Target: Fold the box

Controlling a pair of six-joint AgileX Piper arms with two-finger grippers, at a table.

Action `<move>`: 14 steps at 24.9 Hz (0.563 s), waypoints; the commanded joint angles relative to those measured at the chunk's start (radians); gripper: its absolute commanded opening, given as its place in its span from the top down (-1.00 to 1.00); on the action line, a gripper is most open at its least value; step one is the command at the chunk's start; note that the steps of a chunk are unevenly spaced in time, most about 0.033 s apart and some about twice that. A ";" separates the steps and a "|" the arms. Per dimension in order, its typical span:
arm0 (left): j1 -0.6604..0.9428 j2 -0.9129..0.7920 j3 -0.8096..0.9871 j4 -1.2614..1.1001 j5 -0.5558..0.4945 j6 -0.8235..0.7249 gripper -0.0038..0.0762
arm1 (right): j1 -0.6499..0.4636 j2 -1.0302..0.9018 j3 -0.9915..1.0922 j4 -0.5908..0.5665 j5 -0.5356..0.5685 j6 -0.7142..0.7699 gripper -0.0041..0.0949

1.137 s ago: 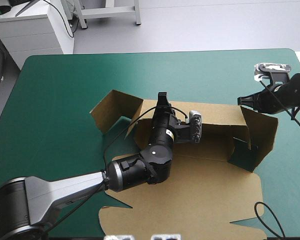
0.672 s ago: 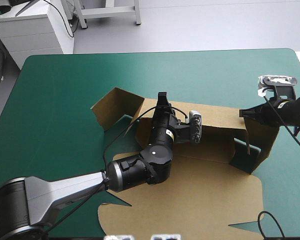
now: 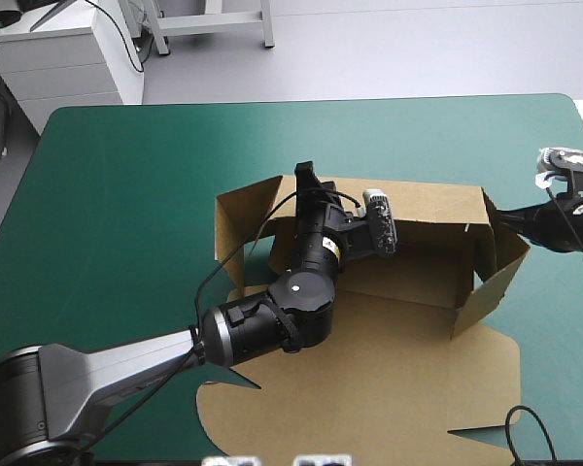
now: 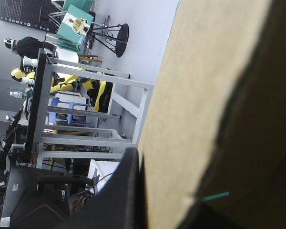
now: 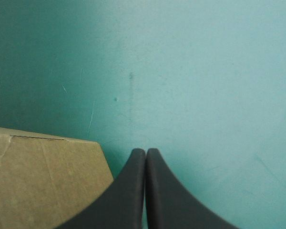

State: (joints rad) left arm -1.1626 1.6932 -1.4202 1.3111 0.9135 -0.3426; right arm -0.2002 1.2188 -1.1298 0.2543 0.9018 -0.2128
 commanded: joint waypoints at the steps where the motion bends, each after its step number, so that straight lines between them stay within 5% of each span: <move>1: -0.006 -0.053 -0.040 0.055 -0.004 -0.018 0.92 | -0.034 -0.028 -0.023 0.095 -0.032 -0.072 0.95; 14: -0.006 0.064 -0.040 0.045 -0.003 0.018 0.92 | -0.036 -0.030 0.023 0.129 0.013 -0.152 0.95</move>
State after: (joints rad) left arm -1.1626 1.7890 -1.4271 1.3235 0.9106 -0.3001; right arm -0.2275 1.2175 -1.1091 0.3569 0.9388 -0.3430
